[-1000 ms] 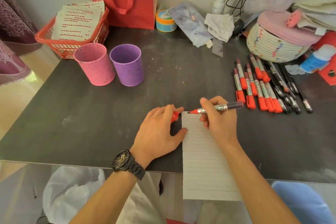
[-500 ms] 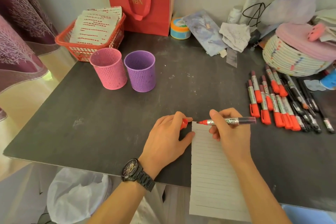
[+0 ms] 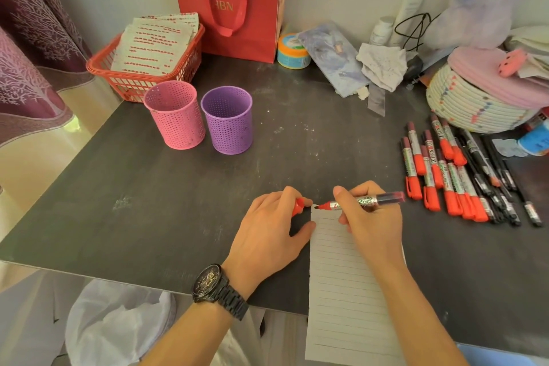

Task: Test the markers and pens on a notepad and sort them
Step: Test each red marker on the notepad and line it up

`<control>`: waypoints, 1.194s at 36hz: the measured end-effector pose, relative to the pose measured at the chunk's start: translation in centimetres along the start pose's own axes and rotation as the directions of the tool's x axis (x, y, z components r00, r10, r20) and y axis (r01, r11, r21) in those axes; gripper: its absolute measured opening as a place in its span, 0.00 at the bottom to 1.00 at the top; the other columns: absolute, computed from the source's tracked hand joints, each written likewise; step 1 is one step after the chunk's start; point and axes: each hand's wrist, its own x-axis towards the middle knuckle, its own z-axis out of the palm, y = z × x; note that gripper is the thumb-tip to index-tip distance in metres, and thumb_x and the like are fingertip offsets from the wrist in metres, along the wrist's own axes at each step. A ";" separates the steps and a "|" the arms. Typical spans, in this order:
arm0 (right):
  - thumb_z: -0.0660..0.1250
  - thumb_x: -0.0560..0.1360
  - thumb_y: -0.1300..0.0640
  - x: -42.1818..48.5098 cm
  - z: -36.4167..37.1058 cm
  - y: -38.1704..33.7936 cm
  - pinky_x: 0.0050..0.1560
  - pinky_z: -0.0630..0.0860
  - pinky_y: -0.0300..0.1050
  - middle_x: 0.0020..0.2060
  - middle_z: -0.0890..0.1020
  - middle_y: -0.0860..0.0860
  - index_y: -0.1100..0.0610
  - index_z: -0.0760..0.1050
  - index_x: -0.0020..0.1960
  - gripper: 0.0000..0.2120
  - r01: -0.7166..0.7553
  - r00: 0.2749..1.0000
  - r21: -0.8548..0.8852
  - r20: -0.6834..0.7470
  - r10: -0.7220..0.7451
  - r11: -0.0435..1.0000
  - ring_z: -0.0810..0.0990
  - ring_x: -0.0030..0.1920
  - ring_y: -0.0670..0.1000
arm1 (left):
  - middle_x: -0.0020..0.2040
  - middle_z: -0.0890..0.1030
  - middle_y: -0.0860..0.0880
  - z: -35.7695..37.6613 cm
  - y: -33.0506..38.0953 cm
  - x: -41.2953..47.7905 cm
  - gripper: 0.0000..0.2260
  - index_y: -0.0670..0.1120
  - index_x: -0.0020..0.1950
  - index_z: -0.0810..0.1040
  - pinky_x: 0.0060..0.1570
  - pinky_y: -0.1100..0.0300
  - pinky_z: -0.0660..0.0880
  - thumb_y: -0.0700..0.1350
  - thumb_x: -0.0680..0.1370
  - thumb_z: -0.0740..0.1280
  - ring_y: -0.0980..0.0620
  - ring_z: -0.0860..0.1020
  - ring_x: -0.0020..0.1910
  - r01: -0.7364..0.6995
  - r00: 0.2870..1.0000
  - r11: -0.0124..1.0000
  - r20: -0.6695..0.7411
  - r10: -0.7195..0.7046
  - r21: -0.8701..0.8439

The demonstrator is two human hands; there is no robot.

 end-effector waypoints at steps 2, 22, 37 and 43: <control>0.72 0.77 0.54 0.5 0.0 -0.2 0.31 0.74 0.34 0.26 0.82 0.50 0.53 0.78 0.39 0.09 -0.061 0.997 0.002 0.040 0.060 0.998 0.79 0.27 0.43 | 0.62 0.76 0.63 0.0 0.0 0.0 0.15 0.64 0.55 0.63 0.61 0.64 0.61 0.63 0.76 0.66 0.59 0.71 0.63 0.017 1.000 1.000 0.005 -0.017 -0.014; 0.73 0.76 0.55 1.2 0.4 -0.4 0.35 0.73 0.36 0.25 0.81 0.49 0.55 0.76 0.34 0.13 -0.036 0.999 -0.039 0.008 0.036 0.999 0.79 0.28 0.42 | 0.53 0.68 0.68 0.3 -0.3 0.2 0.20 0.66 0.56 0.61 0.52 0.68 0.61 0.65 0.72 0.69 0.66 0.66 0.51 0.089 0.996 0.995 0.027 -0.087 -0.055; 0.73 0.76 0.54 1.2 0.7 -0.2 0.34 0.74 0.27 0.26 0.82 0.44 0.51 0.77 0.35 0.12 0.038 0.999 -0.075 0.032 -0.035 0.996 0.82 0.30 0.41 | 0.53 0.68 0.68 0.0 -0.1 0.2 0.20 0.63 0.57 0.64 0.50 0.69 0.61 0.64 0.72 0.70 0.66 0.65 0.50 0.086 0.996 0.994 0.026 -0.085 -0.063; 0.73 0.76 0.53 1.1 0.7 -0.2 0.33 0.73 0.25 0.26 0.82 0.42 0.49 0.77 0.35 0.12 0.036 0.999 -0.099 0.034 -0.033 0.994 0.82 0.31 0.40 | 0.54 0.70 0.67 0.0 -0.1 0.3 0.20 0.62 0.58 0.65 0.52 0.67 0.63 0.64 0.73 0.70 0.65 0.66 0.52 0.100 0.994 0.993 0.044 -0.097 -0.071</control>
